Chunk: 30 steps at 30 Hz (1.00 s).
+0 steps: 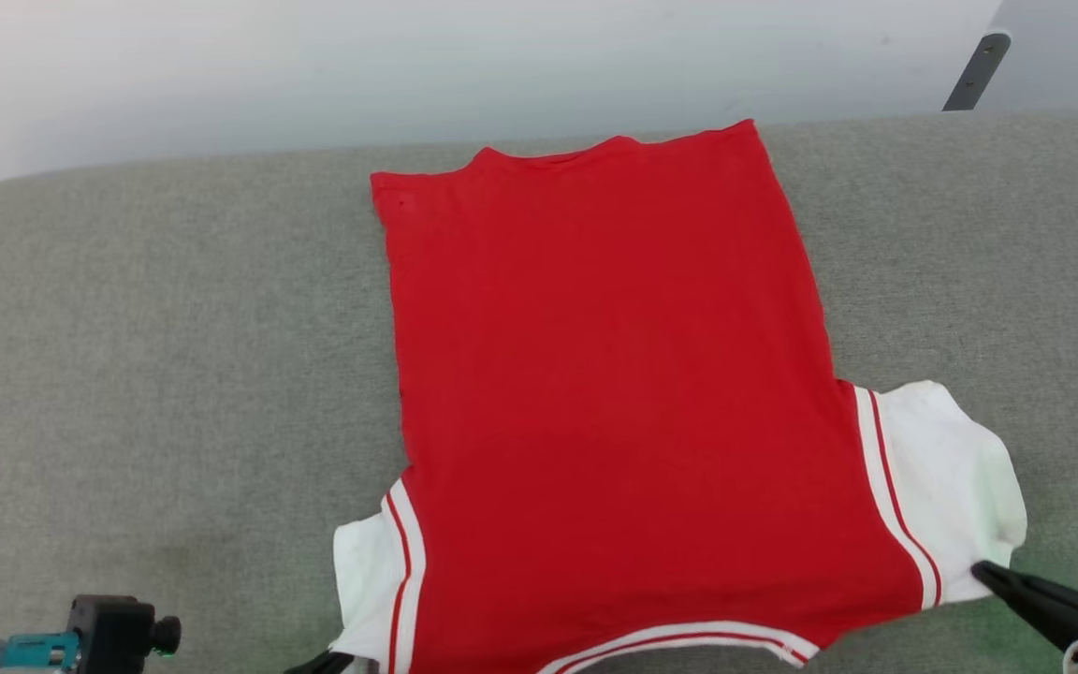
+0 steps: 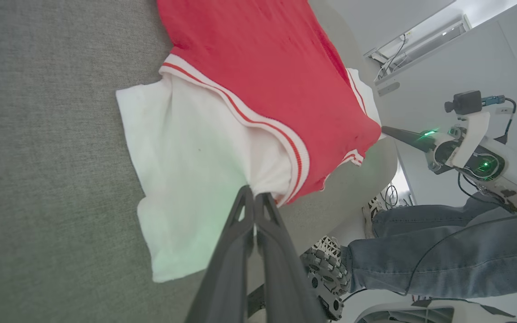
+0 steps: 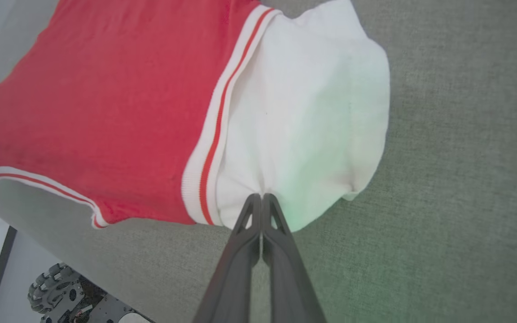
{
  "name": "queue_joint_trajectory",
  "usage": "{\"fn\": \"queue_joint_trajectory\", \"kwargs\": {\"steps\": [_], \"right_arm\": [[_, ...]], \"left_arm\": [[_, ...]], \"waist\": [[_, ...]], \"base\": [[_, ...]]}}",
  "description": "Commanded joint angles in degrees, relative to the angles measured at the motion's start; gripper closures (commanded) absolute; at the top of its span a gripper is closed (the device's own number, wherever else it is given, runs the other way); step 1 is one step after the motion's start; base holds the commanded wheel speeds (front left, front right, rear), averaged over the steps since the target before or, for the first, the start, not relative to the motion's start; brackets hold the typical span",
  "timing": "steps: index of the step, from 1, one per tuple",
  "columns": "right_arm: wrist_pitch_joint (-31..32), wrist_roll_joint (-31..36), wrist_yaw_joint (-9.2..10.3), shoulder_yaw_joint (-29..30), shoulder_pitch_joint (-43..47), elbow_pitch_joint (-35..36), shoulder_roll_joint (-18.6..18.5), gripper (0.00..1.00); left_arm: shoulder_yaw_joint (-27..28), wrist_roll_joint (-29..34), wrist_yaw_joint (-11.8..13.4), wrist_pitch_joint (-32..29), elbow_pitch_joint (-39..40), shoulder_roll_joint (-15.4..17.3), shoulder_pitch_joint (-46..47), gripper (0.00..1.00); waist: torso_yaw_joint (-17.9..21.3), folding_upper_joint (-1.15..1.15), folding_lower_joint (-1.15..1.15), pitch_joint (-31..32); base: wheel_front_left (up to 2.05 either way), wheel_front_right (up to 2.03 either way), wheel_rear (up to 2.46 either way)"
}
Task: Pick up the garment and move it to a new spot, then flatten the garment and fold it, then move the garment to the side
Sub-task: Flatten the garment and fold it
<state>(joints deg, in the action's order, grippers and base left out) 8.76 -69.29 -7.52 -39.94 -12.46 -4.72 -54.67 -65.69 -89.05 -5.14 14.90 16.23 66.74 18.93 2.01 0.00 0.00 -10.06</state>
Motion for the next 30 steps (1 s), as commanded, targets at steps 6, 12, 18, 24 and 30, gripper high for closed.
{"fn": "queue_joint_trajectory", "kwargs": {"steps": [6, 12, 18, 24, 30], "right_arm": [[5.13, 4.26, 0.06, 6.09, 6.09, 2.64, 2.54, 1.00], [10.09, 12.54, 0.06, 11.78, 9.57, 3.05, 7.81, 1.00], [12.64, 20.29, 0.05, 15.65, 11.62, 1.95, 14.37, 1.00], [14.23, 25.30, 0.05, 16.44, 11.53, -0.82, 19.24, 1.00], [13.68, 26.99, 0.06, 17.47, 10.55, -1.28, 21.29, 0.00]], "left_arm": [[0.31, 0.90, -0.37, 0.17, -2.66, -2.40, -1.44, 1.00], [-0.75, 0.47, -0.75, -0.40, -8.24, -5.86, -1.92, 1.00], [-0.79, -0.18, -1.47, -0.29, -16.32, -11.89, -2.16, 1.00], [0.02, -0.18, -2.16, -0.05, -21.15, -17.11, -0.57, 1.00], [0.16, 1.01, -2.35, -0.02, -22.47, -18.84, 0.33, 1.00]], "waist": [[-0.27, 0.00, 0.00, -0.42], [-0.26, 0.00, 0.00, -0.56], [-0.85, 0.00, 0.00, -0.84], [-1.44, 0.00, 0.00, -1.54], [-1.58, 0.00, 0.00, -2.27]], "base": [[0.00, 0.00, 0.00], [0.00, 0.00, 0.00], [0.00, 0.00, 0.00], [0.00, 0.00, 0.00], [0.00, 0.00, 0.00]]}}
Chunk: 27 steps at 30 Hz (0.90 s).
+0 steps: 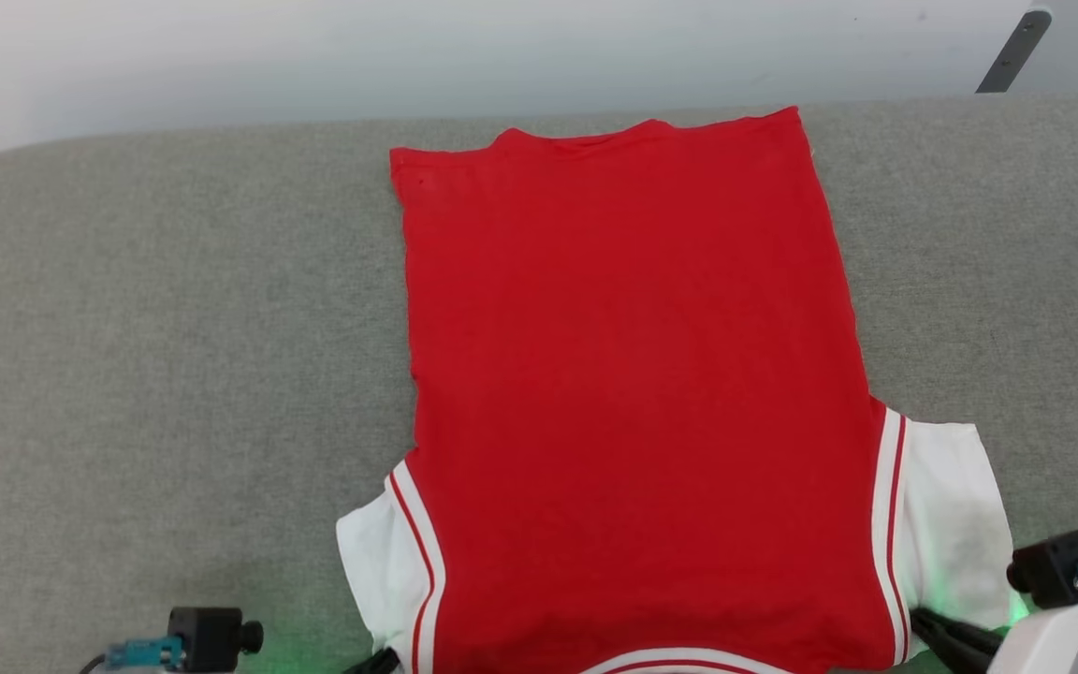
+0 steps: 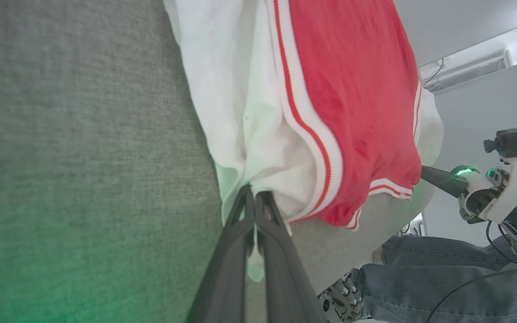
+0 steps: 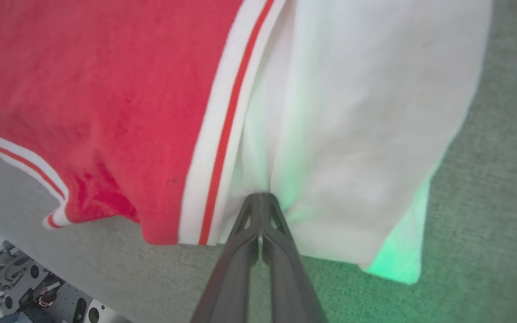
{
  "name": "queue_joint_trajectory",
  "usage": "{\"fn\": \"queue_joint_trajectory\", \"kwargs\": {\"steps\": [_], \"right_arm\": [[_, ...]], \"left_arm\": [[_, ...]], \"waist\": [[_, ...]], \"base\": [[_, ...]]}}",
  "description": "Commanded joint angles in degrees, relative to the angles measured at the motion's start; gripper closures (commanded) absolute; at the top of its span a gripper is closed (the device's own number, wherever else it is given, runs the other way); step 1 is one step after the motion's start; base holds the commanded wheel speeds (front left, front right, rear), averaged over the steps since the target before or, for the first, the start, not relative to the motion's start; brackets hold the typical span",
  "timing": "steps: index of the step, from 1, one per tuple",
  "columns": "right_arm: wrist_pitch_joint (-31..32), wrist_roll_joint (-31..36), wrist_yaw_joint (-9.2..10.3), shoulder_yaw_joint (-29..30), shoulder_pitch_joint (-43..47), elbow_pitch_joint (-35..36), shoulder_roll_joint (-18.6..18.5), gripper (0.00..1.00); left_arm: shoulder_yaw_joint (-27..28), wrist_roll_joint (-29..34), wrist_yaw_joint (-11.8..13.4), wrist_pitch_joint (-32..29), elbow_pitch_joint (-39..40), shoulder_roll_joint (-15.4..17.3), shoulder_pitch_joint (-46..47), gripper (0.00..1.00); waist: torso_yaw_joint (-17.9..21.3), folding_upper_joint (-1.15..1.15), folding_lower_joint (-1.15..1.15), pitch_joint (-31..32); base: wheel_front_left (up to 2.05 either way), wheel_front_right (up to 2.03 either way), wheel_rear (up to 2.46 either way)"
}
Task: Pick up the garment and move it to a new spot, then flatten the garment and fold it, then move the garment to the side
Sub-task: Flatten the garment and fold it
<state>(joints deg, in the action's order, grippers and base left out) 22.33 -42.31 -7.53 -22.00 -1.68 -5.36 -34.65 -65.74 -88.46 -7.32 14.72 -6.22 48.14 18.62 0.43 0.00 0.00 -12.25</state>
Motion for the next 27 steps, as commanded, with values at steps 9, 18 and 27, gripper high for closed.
{"fn": "queue_joint_trajectory", "kwargs": {"steps": [9, 18, 27], "right_arm": [[8.41, -3.79, 0.05, 14.48, 3.65, 15.84, -0.05, 0.00], [22.51, -0.33, 0.04, 20.91, -14.24, 20.71, 0.20, 0.00], [27.26, 14.12, 0.04, 17.04, -45.82, -3.24, 3.62, 0.00]], "left_arm": [[3.15, 3.06, -0.21, 0.43, 3.98, -0.63, -0.88, 1.00], [4.77, 8.10, -0.22, 0.37, 6.51, -2.39, 2.43, 1.00], [3.88, 10.69, -0.23, 0.01, 6.62, -6.03, 7.98, 1.00]], "waist": [[-1.71, 0.00, 0.00, -1.44], [-6.31, 0.00, 0.00, -6.97], [-13.36, 0.00, 0.00, -15.39]], "base": [[0.00, 0.00, 0.00], [0.00, 0.00, 0.00], [0.00, 0.00, 0.00]]}}
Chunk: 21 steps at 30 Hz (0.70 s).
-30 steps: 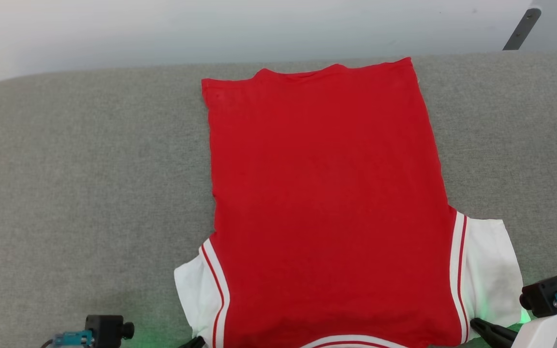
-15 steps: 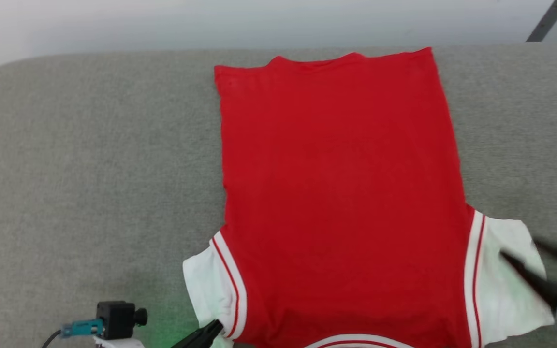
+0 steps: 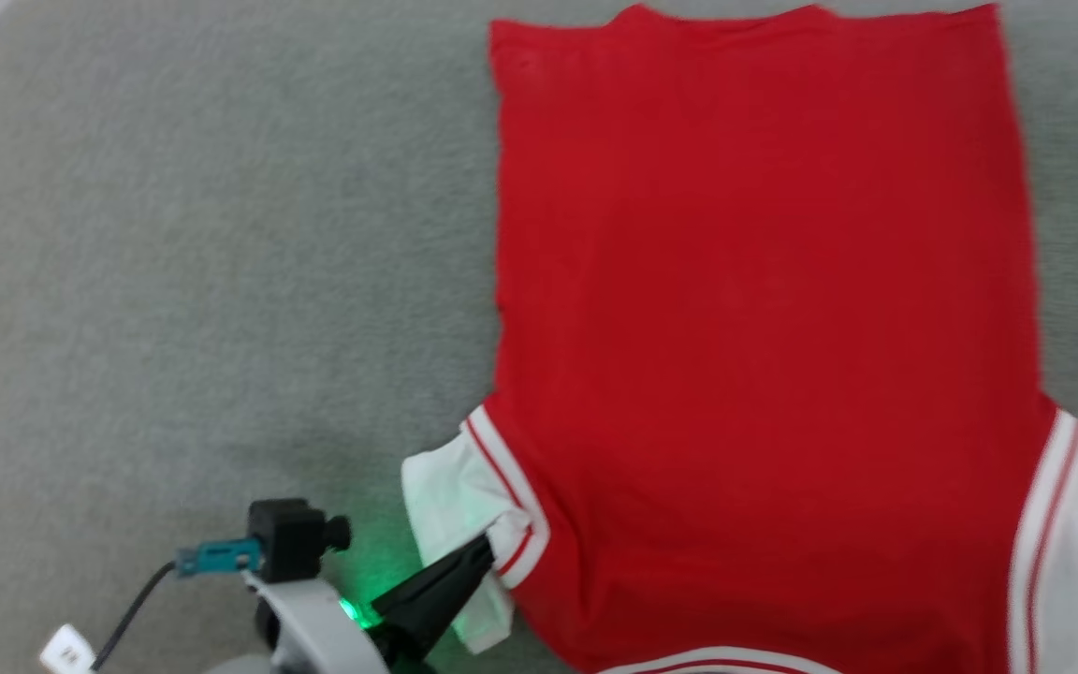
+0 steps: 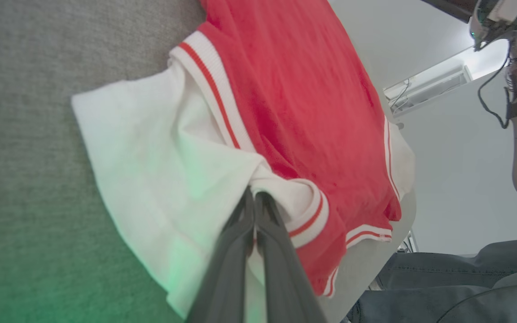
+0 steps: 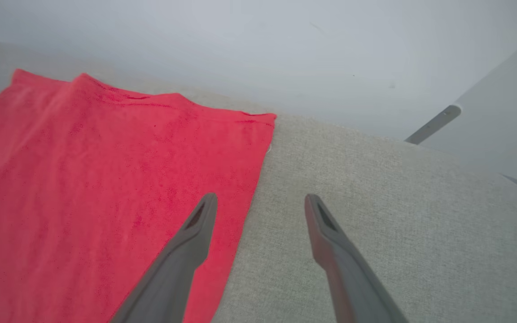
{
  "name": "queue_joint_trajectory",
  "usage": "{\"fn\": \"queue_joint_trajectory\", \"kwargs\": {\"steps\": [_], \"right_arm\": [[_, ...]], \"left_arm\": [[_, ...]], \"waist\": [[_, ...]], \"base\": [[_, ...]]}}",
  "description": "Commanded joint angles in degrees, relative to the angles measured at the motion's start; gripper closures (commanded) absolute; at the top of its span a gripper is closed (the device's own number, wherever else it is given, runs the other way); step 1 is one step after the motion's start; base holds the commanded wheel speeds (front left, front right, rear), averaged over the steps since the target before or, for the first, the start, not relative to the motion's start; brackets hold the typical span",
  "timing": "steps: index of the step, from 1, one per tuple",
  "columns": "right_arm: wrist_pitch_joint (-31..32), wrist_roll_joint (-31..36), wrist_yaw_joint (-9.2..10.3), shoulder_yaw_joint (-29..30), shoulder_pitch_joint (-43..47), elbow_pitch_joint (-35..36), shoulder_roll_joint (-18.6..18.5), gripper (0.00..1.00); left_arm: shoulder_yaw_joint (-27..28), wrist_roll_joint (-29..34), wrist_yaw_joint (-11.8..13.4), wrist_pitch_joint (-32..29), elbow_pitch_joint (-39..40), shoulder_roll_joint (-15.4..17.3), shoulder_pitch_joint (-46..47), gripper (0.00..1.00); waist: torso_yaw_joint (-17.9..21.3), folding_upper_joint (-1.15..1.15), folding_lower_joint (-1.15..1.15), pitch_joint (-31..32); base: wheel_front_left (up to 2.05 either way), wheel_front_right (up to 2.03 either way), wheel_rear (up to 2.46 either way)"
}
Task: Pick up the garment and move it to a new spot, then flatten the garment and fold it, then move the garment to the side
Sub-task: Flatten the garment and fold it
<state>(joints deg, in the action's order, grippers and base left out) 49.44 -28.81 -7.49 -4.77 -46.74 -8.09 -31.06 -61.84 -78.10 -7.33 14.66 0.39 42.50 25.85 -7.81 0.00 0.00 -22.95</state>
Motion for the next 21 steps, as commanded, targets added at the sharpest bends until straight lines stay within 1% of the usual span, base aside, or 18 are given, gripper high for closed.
{"fn": "queue_joint_trajectory", "kwargs": {"steps": [1, 6, 10, 14, 17, 20, 21], "right_arm": [[0.54, 2.00, 0.00, -0.51, -3.18, -3.77, 0.20, 0.00], [3.23, 6.47, 0.01, 1.06, -13.79, -17.25, 1.52, 0.00], [5.82, 9.96, 0.01, 2.08, -19.73, -25.48, 2.16, 0.00], [6.75, 14.40, 0.01, -0.16, -22.51, -30.07, 0.73, 0.00], [7.05, 14.14, -0.01, -0.47, -23.07, -32.05, 1.15, 0.00], [7.22, 13.32, -0.03, -1.20, -22.59, -34.28, 2.46, 0.00], [7.23, 12.83, -0.06, -2.14, -22.42, -34.52, 2.84, 0.52]], "left_arm": [[-0.26, 0.50, -0.22, 0.04, -0.13, -0.98, 1.31, 1.00], [-1.73, 1.01, -0.17, 0.14, -0.21, -2.91, 3.92, 1.00], [-2.52, 1.22, -0.09, 0.21, -0.33, -3.52, 5.02, 1.00], [-2.89, 1.34, -0.03, 0.21, -0.47, -3.69, 5.78, 1.00], [-2.94, 1.27, -0.02, 0.27, -0.73, -3.77, 5.94, 1.00], [-2.67, 1.07, 0.18, 0.33, -1.33, -3.76, 6.10, 1.00], [-2.62, 0.98, 0.24, 0.31, -1.49, -3.76, 6.19, 1.00]], "waist": [[-6.06, 0.00, 0.00, -5.28], [-9.68, 0.00, 0.00, -8.48], [-11.31, 0.00, 0.00, -10.49], [-11.94, 0.00, 0.00, -11.83], [-11.90, 0.00, 0.00, -12.30], [-11.41, 0.00, 0.00, -12.71], [-11.12, 0.00, 0.00, -12.71]], "base": [[0.00, 0.00, 0.00], [0.00, 0.00, 0.00], [0.00, 0.00, 0.00], [0.00, 0.00, 0.00], [0.00, 0.00, 0.00], [0.00, 0.00, 0.00], [0.00, 0.00, 0.00]]}}
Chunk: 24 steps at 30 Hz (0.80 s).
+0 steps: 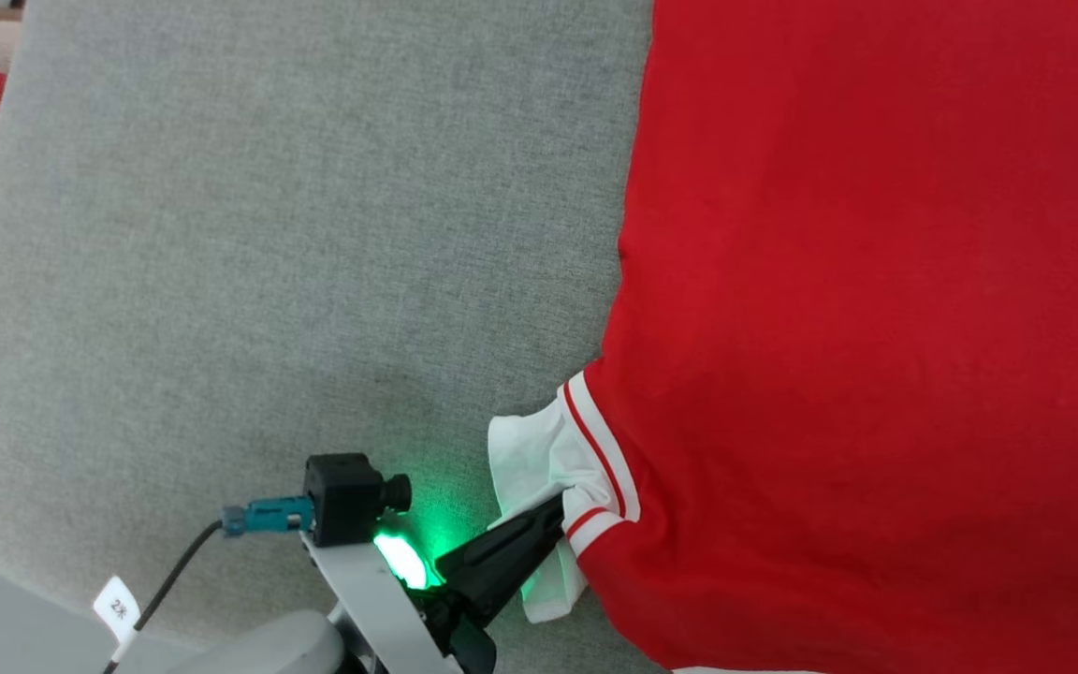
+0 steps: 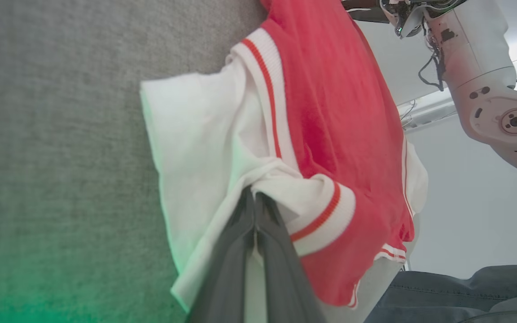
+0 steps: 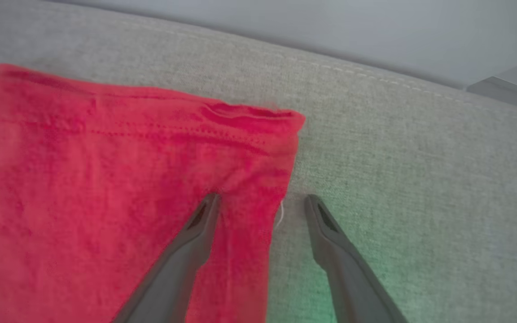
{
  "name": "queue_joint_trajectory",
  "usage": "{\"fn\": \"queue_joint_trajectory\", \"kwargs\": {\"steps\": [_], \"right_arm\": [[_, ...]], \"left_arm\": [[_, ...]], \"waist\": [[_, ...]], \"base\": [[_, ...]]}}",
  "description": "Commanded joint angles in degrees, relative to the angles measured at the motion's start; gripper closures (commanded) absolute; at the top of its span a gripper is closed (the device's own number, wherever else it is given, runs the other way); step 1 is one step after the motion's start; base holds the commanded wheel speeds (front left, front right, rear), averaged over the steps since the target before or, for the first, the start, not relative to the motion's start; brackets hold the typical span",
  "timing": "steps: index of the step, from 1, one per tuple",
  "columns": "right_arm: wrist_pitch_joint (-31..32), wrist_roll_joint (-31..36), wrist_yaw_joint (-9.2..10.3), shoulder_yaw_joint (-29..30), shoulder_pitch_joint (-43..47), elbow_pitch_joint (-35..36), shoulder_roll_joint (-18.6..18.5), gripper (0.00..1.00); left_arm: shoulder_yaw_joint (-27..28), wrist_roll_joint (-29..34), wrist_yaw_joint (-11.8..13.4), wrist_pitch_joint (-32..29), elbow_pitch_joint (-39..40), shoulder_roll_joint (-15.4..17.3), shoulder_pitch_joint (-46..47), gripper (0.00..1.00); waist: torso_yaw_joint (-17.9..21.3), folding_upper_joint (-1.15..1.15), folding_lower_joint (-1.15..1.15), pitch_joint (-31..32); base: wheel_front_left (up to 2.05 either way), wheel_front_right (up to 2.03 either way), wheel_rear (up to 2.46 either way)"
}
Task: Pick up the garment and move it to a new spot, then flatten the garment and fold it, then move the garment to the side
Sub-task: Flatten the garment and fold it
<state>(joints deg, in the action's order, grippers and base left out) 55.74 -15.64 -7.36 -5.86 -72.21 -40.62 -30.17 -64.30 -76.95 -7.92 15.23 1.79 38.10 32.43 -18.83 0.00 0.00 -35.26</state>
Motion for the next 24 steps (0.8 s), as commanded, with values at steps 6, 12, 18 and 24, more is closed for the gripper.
{"fn": "queue_joint_trajectory", "kwargs": {"steps": [6, 12, 18, 24], "right_arm": [[-3.41, -3.15, -0.21, -1.35, 3.22, -3.51, 1.75, 1.00], [-7.88, -10.52, -0.21, -5.31, 8.00, 1.21, -0.85, 1.00], [-7.09, -22.34, -0.14, -8.48, 22.54, 14.84, -7.29, 1.00], [-2.69, -31.50, -0.14, -5.05, 43.89, 30.60, -12.70, 1.00]], "left_arm": [[2.08, -0.72, 0.90, -0.16, -3.39, 0.97, -0.82, 1.00], [5.28, 0.25, 0.85, -0.14, -3.46, 1.78, -4.20, 1.00], [9.91, 1.06, 0.53, -0.13, -3.04, 2.66, -9.71, 1.00], [14.01, 2.20, 0.53, -0.13, -3.06, 3.89, -14.78, 1.00]], "waist": [[2.37, 0.00, 0.00, 1.95], [5.61, 0.00, 0.00, 7.55], [9.61, 0.00, 0.00, 14.69], [13.07, 0.00, 0.00, 19.50]], "base": [[0.00, 0.00, 0.00], [0.00, 0.00, 0.00], [0.00, 0.00, 0.00], [0.00, 0.00, 0.00]]}}
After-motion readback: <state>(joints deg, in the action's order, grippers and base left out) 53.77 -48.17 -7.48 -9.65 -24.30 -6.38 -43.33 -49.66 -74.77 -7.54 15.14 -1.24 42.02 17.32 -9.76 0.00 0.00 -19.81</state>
